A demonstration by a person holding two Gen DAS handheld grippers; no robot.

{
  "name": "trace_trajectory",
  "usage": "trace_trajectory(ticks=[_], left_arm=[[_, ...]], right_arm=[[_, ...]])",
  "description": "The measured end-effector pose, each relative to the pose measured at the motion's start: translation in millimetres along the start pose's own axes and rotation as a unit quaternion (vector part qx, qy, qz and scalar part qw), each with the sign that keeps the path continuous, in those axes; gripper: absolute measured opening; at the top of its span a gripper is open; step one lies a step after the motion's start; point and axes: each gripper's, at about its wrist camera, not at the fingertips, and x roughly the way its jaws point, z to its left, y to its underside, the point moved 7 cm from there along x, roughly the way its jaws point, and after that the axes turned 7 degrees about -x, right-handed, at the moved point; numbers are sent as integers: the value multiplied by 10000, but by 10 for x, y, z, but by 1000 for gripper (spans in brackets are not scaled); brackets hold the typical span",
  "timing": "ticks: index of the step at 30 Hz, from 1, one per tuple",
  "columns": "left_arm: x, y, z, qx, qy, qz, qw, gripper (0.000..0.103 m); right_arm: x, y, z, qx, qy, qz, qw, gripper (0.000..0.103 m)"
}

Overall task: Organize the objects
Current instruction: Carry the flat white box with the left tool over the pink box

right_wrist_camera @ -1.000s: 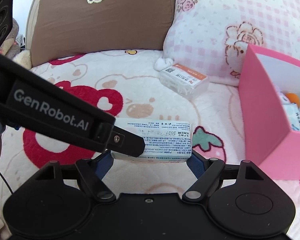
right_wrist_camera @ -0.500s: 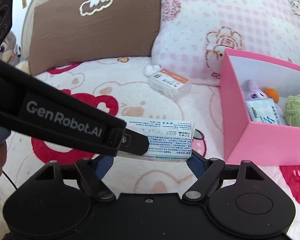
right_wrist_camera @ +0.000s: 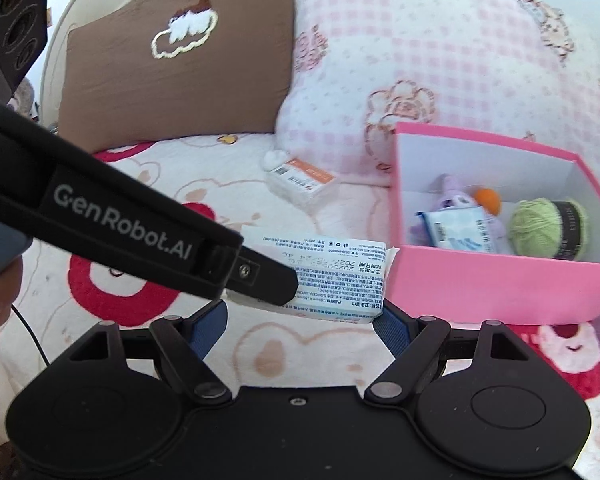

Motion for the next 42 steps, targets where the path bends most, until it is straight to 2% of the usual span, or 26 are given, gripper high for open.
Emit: trace_trajectory(ticks=[8, 16, 25, 32, 37, 42], left_arm=[[19, -42, -368, 356, 32, 5, 9994, 33], [47, -80, -613, 404, 76, -87, 9991, 33], [134, -351, -870, 438, 37, -200, 9988, 33], [473, -606, -1014, 437, 75, -79, 9990, 35], [686, -709, -1132, 492, -59, -46, 9988, 35], [898, -838, -1216, 384, 48, 113, 9992, 35]], right_arm=[[-214, 12, -258, 136, 116, -123, 9998, 84], [-371, 8, -449, 93, 186, -254, 9995, 84], [-434, -93, -729, 233, 243, -369, 9987, 84], [-247, -175, -1059, 260, 362, -281, 9986, 84], [-135, -205, -1316, 369, 397, -254, 9982, 84], [-90, -274, -1568, 294, 473, -147, 9983, 84]])
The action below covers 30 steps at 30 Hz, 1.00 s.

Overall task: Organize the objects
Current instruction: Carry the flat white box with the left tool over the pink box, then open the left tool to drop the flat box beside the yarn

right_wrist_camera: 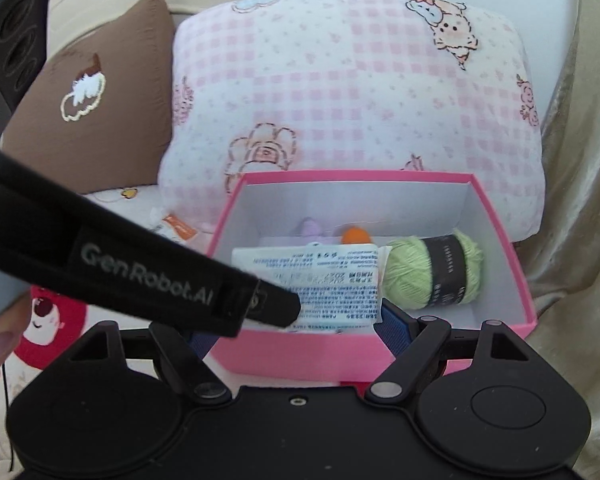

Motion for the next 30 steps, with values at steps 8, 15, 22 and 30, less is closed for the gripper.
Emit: trace_trajectory(ticks=[8, 15, 22, 30], left_arm=[[529, -223, 91, -456, 225, 204, 9985, 35], [991, -308, 239, -1202, 397, 675, 9897, 35], [1282, -271, 248, -1515, 355, 988, 9829, 35], [1360, -242, 358, -1750, 305, 764, 9811, 36]], right_arm=[[418, -65, -426, 259, -163, 832, 9961, 84], [765, -60, -677, 483, -340, 1420, 9881, 84], [987, 14, -806, 610, -338, 2041, 9765, 84], [1151, 125, -913, 865, -371, 2261, 9695, 75]])
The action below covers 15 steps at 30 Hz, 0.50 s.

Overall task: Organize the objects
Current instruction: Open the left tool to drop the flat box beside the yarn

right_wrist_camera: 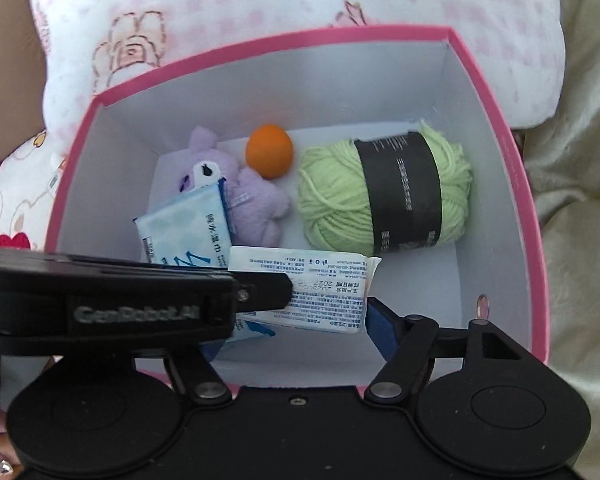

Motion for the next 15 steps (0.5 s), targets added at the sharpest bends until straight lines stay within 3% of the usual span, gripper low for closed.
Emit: trace_trajectory(ticks=[4, 7, 10, 15], left_arm=[[-86, -17, -8, 164, -25, -118, 9998, 41], [-244, -33, -25, 359, -164, -313, 9987, 42], [-463, -38, -89, 383, -4, -410, 9984, 51], [-751, -7, -154, 631, 27, -498, 9968, 51]], right_arm=[[-47, 61, -45, -149, 354, -315, 9988, 72], [-170, 52, -56, -73, 208, -524, 9984, 72], [-322, 10, -25, -47, 158, -623, 9979, 72], [-586, 31, 75, -124, 79, -853, 9963, 73]])
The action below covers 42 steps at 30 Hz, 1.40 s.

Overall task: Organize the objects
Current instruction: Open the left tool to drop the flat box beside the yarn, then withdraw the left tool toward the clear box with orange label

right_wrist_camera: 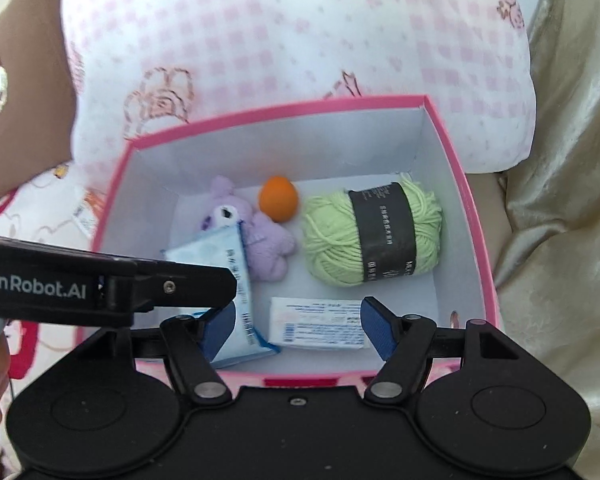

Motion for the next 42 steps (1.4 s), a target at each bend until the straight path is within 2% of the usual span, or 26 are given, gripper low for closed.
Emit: trace_trajectory(ticks=[6, 12, 19, 27, 34, 42], left_arm=[[-281, 52, -21, 318, -82, 42, 9995, 51], [-632, 223, 137, 570, -454, -105, 9973, 51], [-929, 431, 305, 655, -452, -128, 9967, 51], [-1272, 601, 425, 700, -427, -243, 9963, 51], [-1577, 727, 531, 835, -511, -384, 9945, 53], [-1674, 917, 792, 598, -503, -152, 9968, 56]], right_arm=[[-348, 25, 90, 1, 16, -318, 9995, 74], [-580, 89, 258, -61, -45, -558, 9984, 74], [-656, 182, 601, -97, -286, -586, 9978, 74], [-832, 276, 902, -370, -281, -538, 9975, 75], [-1029, 291, 1170, -721, -459, -710, 9938, 77], [-1127, 353, 1520, -1141, -525, -733, 9894, 77]])
